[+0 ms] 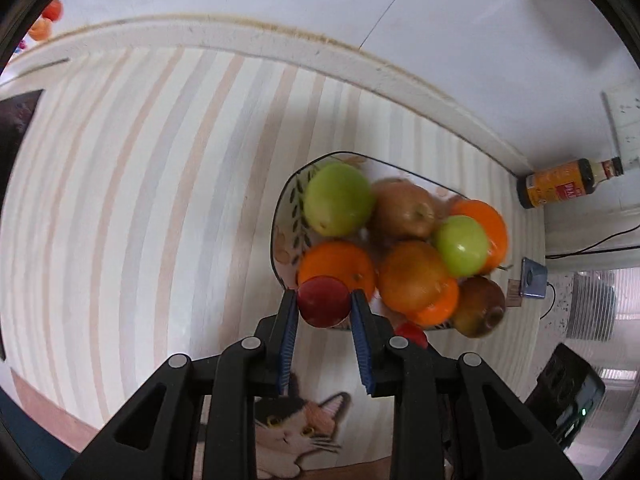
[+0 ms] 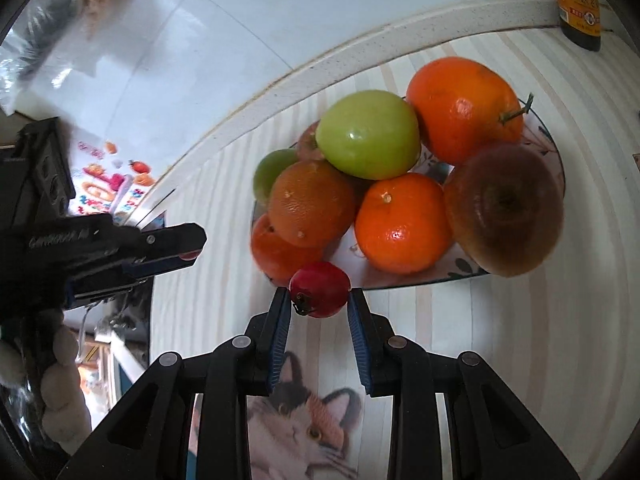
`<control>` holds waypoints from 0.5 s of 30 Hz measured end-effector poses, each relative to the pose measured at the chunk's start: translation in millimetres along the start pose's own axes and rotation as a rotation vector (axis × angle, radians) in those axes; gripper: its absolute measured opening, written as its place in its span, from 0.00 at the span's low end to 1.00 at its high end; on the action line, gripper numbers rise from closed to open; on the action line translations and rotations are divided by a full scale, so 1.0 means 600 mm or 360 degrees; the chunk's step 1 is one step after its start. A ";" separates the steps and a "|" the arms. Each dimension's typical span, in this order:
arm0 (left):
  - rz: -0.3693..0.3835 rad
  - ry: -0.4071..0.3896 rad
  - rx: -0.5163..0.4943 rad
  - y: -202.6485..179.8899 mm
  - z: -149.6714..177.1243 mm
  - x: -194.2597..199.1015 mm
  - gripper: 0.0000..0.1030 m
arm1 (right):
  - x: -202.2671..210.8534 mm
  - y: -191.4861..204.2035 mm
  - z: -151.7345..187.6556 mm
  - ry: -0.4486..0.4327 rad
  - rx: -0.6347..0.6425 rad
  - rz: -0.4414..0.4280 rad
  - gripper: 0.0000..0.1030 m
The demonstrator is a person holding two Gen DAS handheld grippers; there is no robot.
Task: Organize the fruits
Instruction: 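Carry both red tomatoes onto the floral plate and open both tools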
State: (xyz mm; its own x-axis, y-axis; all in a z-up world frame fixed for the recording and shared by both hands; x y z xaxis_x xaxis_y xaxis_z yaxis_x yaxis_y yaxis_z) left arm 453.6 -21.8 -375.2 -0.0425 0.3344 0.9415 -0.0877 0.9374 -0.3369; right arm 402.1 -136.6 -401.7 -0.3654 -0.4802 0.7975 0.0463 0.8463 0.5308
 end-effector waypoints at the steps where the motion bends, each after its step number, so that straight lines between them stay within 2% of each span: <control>1: 0.0009 0.0021 0.0009 0.006 -0.005 -0.010 0.23 | -0.006 0.000 0.000 -0.0012 -0.0009 0.0022 0.31; 5: 0.0020 0.0095 -0.0006 0.020 -0.024 -0.050 0.23 | -0.015 -0.005 0.005 -0.0043 -0.0034 0.0064 0.31; 15: 0.0075 0.0146 -0.0002 0.043 -0.047 -0.077 0.23 | -0.042 0.005 0.020 -0.0061 -0.0070 0.0122 0.31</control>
State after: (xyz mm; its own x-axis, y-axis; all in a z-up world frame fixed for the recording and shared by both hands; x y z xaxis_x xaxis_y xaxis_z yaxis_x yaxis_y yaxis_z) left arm 481.6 -10.1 -426.8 0.0450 0.3856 0.9216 -0.0866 0.9206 -0.3809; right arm 400.3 -119.3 -423.7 -0.3944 -0.4044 0.8251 0.1160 0.8688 0.4813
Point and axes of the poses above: each gripper's, at about its wrist camera, not at the fingertips, and x roughly against the way its jaws point, y to its left, z to its underside, the point moved 10 cm from there along -x, roughly the way its jaws point, and after that the axes turned 3 degrees about y, right-handed, at the moved point
